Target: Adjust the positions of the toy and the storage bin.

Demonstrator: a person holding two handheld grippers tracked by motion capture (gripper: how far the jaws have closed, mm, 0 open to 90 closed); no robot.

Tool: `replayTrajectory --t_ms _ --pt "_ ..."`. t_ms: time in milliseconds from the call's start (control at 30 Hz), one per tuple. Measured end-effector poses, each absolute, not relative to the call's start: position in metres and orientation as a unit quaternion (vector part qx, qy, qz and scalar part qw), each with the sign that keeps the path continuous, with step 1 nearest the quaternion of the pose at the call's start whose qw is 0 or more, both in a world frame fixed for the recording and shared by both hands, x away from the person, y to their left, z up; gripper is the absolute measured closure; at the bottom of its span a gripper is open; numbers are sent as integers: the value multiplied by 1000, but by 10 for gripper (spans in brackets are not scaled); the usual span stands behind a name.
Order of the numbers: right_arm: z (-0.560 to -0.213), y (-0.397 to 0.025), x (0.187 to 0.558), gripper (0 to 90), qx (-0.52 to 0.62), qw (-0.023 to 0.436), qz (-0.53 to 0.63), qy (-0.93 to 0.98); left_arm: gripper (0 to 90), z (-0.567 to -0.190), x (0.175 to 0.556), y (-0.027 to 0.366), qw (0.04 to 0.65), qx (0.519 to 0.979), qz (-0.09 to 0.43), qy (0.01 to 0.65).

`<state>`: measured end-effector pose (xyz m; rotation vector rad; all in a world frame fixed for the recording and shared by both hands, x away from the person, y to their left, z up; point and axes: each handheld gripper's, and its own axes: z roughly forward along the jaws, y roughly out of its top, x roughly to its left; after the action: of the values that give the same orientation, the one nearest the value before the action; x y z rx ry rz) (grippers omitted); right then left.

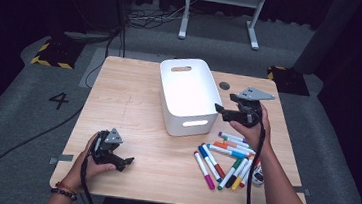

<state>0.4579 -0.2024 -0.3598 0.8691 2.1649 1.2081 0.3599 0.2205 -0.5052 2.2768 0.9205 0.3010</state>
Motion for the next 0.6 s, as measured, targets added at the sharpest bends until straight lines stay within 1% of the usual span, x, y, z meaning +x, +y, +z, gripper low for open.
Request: replayTrajectory --t_ms 167,233,267,300,333,400,533,600 --pt "-363 -189 463 312 323 254 428 805 2 -505 360 221 328 869 115 352" --pt "-368 -185 469 332 334 257 413 807 2 -505 360 221 327 870 115 352" --pt "-371 -185 472 362 338 258 407 808 2 -505 360 221 328 869 115 352" --pt "-371 -185 472 362 338 258 407 808 2 -505 360 221 328 869 115 352" --pt "-373 -185 474 412 342 256 402 810 2 -505 360 220 328 869 115 352" --pt "-378 -187 481 467 361 247 396 807 2 -505 360 220 328 869 116 352" --pt "-385 -193 490 472 374 232 403 803 2 -505 360 221 327 870 115 351" --pt "-387 -193 493 490 371 241 389 808 2 -505 360 221 328 869 115 352"
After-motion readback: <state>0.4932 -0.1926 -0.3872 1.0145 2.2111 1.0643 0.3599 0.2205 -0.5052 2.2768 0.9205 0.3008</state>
